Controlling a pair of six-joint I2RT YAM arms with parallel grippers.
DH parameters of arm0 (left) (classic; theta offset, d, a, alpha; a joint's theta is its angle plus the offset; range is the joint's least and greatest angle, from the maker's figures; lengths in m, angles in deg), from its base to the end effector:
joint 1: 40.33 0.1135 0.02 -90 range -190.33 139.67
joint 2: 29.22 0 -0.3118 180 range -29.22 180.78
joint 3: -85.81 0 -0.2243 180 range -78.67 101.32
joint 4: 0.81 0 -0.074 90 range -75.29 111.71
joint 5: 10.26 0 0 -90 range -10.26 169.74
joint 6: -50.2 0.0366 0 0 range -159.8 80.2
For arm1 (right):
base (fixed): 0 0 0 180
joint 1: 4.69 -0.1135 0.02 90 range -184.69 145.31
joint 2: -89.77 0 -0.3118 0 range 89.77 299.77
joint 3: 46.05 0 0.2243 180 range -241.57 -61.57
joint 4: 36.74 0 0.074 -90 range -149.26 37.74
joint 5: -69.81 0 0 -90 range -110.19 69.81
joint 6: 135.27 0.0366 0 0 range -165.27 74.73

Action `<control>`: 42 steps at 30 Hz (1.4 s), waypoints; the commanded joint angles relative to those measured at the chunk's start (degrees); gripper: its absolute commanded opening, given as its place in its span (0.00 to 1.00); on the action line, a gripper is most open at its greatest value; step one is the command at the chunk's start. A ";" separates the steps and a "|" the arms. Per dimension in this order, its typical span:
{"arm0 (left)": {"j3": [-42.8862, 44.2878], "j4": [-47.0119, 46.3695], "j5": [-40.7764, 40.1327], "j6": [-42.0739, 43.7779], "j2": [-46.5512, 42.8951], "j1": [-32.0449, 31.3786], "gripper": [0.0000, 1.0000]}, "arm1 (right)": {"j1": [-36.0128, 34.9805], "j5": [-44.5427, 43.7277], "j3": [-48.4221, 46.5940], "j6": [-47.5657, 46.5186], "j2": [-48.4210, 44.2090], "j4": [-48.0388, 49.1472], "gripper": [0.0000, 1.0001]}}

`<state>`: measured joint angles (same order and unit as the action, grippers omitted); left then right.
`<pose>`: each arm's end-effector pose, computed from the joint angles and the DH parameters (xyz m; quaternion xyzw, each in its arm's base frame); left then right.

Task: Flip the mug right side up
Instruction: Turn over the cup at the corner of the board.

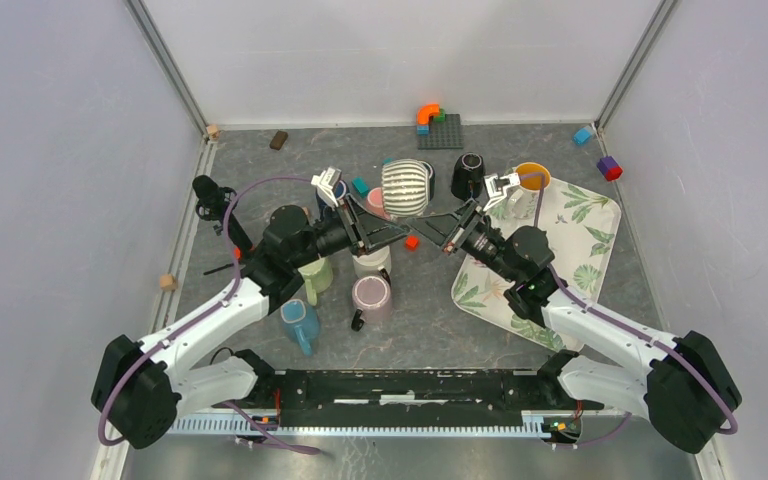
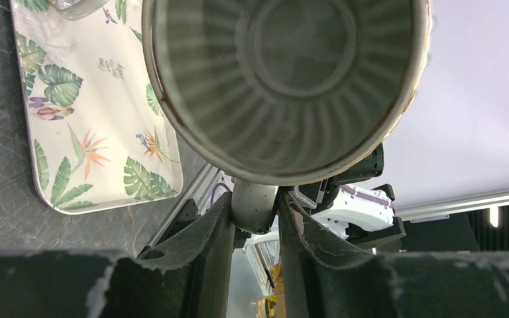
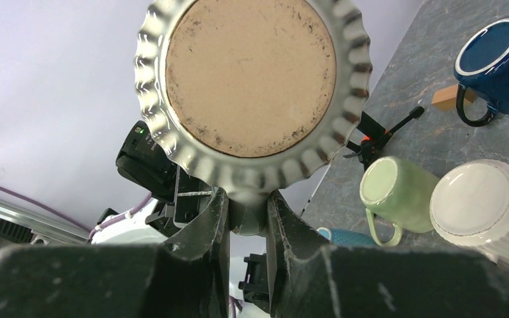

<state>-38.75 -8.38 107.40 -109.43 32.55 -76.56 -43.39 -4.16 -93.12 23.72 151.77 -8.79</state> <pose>0.1528 -0.1330 0.3658 -0.0315 0.6996 -0.6545 0.2849 0.1472 0.1309 0.3556 0.0557 0.6234 0.6770 0.3872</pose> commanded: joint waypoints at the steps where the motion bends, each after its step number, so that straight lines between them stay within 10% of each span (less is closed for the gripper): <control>1: 0.60 -5.38 1.75 -2.62 1.42 -0.39 0.38 | -0.80 3.74 -0.75 0.35 -0.20 8.13 0.00; 12: 1.06 -6.69 1.51 -2.20 1.19 -0.34 0.02 | -0.94 4.12 -0.52 -2.87 -0.91 3.61 0.00; 23: 6.03 9.29 -3.07 10.39 -0.25 -0.42 0.02 | -0.94 -3.01 -1.56 -16.69 -3.69 -13.66 0.52; 42: 19.82 12.90 -5.82 17.15 19.74 -3.48 0.02 | -0.94 -19.31 2.73 -25.95 -7.75 -29.49 0.74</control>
<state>-26.03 9.21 102.02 -95.75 49.54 -78.57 -44.39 -17.90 -89.86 0.79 145.89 -36.03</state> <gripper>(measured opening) 0.302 0.733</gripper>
